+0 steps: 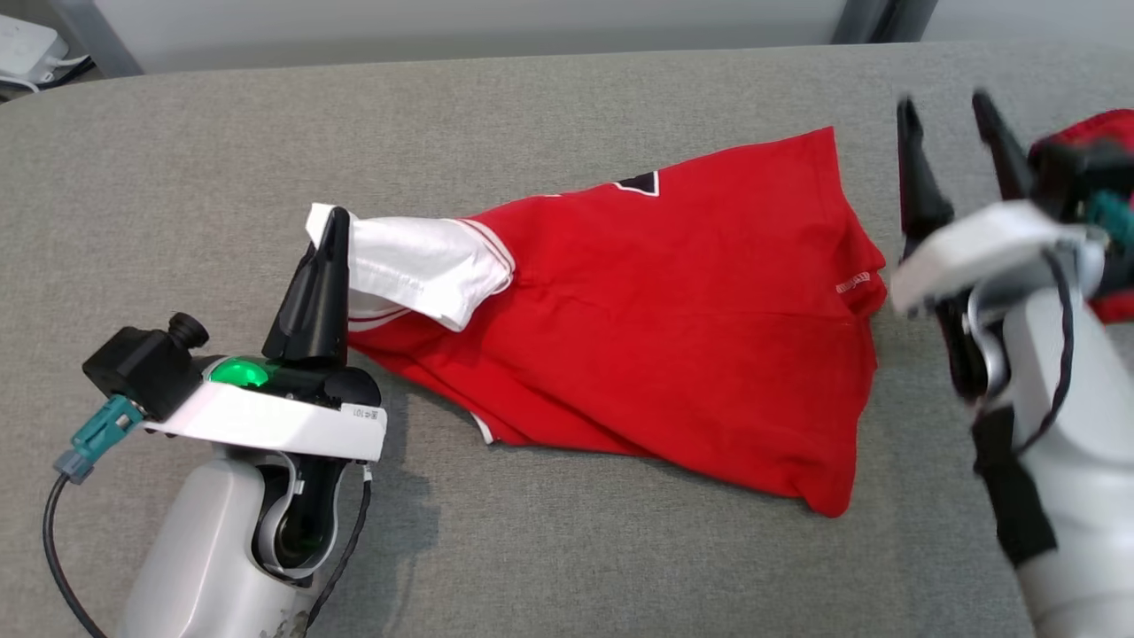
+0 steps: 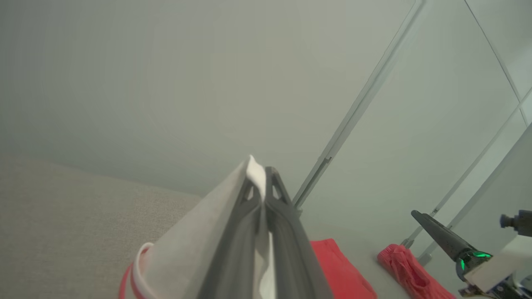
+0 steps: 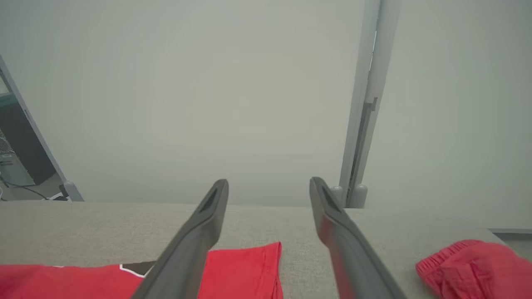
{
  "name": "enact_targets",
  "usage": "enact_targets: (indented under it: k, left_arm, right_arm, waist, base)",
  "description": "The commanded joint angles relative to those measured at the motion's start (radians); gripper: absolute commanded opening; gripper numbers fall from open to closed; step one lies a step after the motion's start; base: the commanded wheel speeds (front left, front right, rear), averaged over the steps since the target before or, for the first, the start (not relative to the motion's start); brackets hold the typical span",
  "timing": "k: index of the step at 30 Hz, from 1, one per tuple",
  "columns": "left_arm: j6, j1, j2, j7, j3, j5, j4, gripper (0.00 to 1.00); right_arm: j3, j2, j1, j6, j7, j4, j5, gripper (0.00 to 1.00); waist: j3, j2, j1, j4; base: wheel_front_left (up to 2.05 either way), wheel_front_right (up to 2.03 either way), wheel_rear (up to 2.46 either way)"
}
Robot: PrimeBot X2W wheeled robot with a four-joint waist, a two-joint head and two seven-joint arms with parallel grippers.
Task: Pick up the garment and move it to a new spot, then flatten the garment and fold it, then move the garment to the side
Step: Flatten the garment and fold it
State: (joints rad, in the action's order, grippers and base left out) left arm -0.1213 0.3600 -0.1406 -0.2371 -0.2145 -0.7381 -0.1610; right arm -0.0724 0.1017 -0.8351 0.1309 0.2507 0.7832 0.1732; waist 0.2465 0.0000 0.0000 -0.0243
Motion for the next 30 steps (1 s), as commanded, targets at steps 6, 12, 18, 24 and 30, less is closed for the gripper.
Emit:
enact_targets:
  k: [6,12,18,24,30]
  left_arm:
    - [-0.008,-0.031,-0.014,-0.024,0.135,0.11,0.052,0.0]
    - [-0.009,-0.132,0.035,-0.024,0.265,0.163,0.152,0.0]
    - [-0.009,-0.161,0.046,-0.025,0.274,0.175,0.183,0.0]
    - [-0.009,-0.166,0.051,-0.025,0.261,0.179,0.19,0.0]
    - [-0.009,-0.17,0.055,-0.025,0.255,0.182,0.195,0.0]
  right_arm:
    - [0.03,-0.04,0.296,0.0,0.011,-0.104,-0.022,1.0]
    - [-0.035,-0.049,0.403,0.0,0.011,-0.161,0.05,1.0]
    - [-0.124,-0.051,0.372,0.0,0.011,-0.134,0.124,1.0]
    - [-0.205,-0.051,0.276,0.0,0.01,0.016,0.202,1.0]
    - [-0.24,-0.051,0.208,0.0,0.007,0.121,0.25,0.9]
  waist:
    - [-0.002,0.0,0.0,-0.047]
    - [0.002,0.0,0.0,-0.074]
    - [0.003,0.0,0.0,-0.069]
    - [0.002,0.0,0.0,-0.049]
    - [0.004,0.0,0.0,-0.029]
  base:
    - [0.0,0.0,0.0]
    - [0.0,0.0,0.0]
    - [0.0,0.0,0.0]
    - [0.0,0.0,0.0]
    - [0.0,0.0,0.0]
